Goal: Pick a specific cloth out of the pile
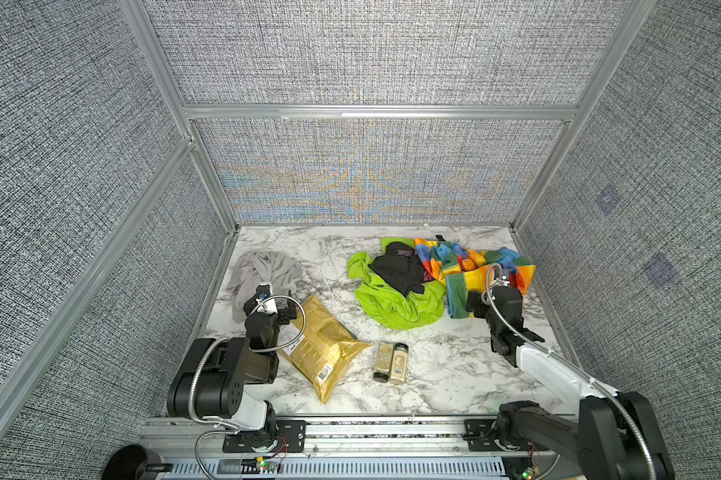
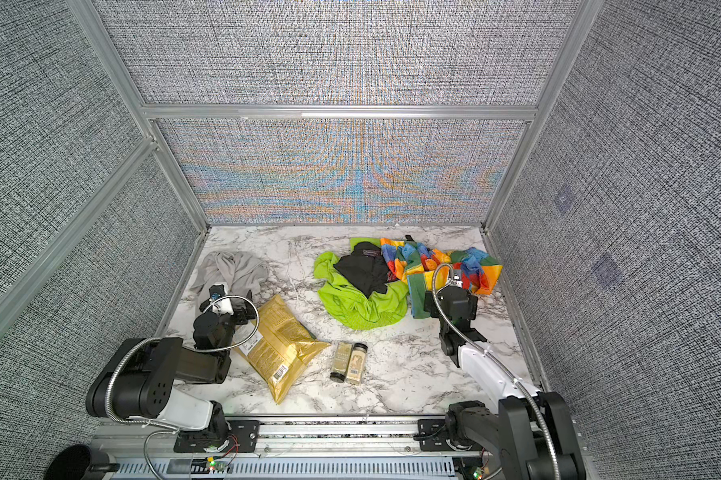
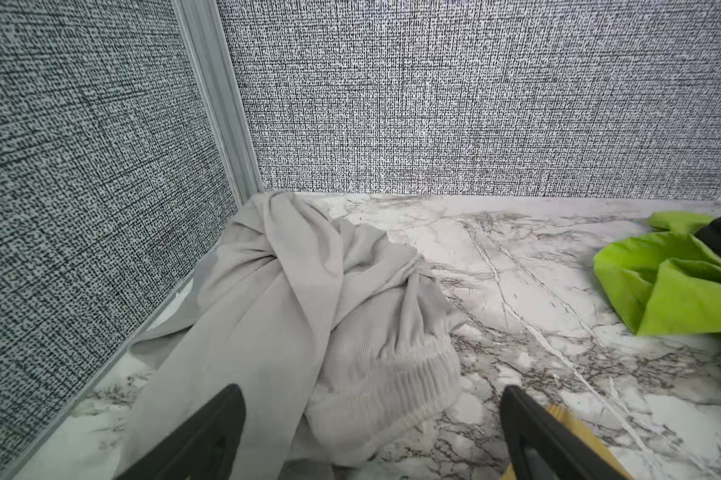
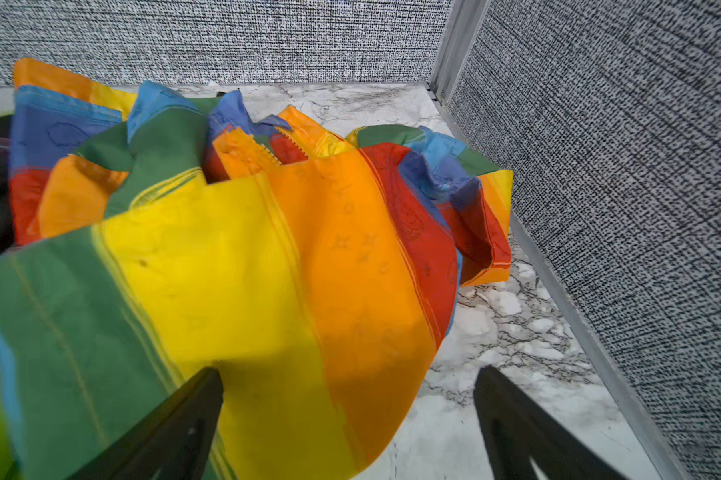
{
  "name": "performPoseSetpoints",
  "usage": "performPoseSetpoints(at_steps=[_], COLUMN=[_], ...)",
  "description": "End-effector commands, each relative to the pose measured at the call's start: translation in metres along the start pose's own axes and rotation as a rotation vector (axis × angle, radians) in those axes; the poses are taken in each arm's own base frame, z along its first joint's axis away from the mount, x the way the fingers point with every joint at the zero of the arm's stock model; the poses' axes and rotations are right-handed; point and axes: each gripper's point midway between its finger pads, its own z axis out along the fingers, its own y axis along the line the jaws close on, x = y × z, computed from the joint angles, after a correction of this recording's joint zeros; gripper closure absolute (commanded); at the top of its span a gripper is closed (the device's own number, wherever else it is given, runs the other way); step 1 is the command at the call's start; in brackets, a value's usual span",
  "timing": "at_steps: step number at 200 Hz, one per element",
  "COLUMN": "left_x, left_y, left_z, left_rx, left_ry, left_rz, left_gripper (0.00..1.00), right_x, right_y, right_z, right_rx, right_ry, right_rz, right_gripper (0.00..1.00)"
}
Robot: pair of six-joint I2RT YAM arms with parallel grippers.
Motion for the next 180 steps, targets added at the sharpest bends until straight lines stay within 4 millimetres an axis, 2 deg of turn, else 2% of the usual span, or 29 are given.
performPoseSetpoints(at_steps=[1, 32, 69, 115, 139, 180], left_x=[-0.013, -0.015, -0.014, -0.014, -0.013, -0.013], left_y=[0.000, 0.000, 0.000, -0.001, 0.000, -0.001], left_z=[0.000, -0.002, 0.000, -0.001, 0.000, 0.000], left_rx=[-0.004, -0.036, -0.033, -0.031, -0.032, -0.032], left_ry=[-0.051, -0.063, -0.054, -0.054, -0.053, -0.052], left_rz=[0.010, 0.021, 0.017, 0.017, 0.017, 0.017], left_gripper=[0.01, 0.01, 0.01, 0.01, 0.01, 0.01], right_x=[-0.020, -0.014, -0.011, -0.017, -0.012, -0.003], right_y=[-0.006, -0.007, -0.012, -0.012, -0.018, -0.002], right_z=[0.007, 0.015, 0.017, 0.020, 0.025, 0.038], right_rx=[0.037, 0.055, 0.082, 0.080, 0.082, -0.007], right_ry=[-0.103, -0.106, -0.172, -0.210, -0.237, -0.215], right_rz=[0.008, 0.006, 0.010, 0.003, 0.052, 0.011], right_gripper=[0.01, 0.01, 0.01, 0.01, 0.01, 0.01])
